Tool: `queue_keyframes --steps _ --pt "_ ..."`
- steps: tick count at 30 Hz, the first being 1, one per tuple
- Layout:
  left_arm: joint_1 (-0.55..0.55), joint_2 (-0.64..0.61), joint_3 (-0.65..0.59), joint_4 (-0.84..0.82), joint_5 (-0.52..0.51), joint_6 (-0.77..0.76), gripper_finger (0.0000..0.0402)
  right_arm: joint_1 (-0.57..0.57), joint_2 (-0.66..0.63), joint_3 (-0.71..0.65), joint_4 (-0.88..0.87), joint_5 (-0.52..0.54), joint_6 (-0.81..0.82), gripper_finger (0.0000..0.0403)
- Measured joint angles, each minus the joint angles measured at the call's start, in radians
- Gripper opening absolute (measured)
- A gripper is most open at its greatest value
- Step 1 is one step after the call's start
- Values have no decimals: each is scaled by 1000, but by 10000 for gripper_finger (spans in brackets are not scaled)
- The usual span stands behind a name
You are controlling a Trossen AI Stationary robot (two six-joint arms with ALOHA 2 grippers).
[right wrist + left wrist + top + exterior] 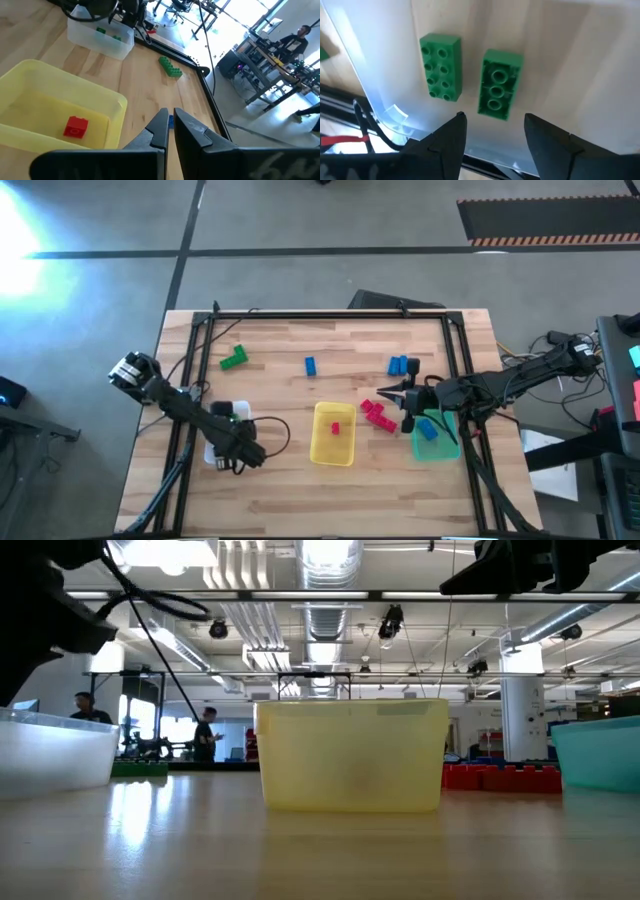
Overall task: Sort & place blocks by color
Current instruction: Put the blue game piece into the green bin
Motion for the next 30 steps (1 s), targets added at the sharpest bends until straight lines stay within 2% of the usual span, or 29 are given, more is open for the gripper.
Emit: queue_keyframes --steps 3,5,7,12,15,23,30 --pt "0 0 54 0 -4 28 182 -1 1 0 25 36 12 18" --pt "2 0 101 0 -50 50 178 -8 18 8 68 141 48 17" --pt "7 0 150 7 -152 60 173 -21 34 26 60 207 66 17" --pt "43 -3 252 89 -450 243 145 -76 91 92 52 205 76 10" --pt "81 -26 259 215 -539 407 119 -120 140 125 42 206 78 9" --pt "222 -158 115 699 -545 905 45 -250 248 207 -61 47 111 8" --pt "314 -303 -59 983 -481 1105 3 -309 277 281 -199 47 173 8"
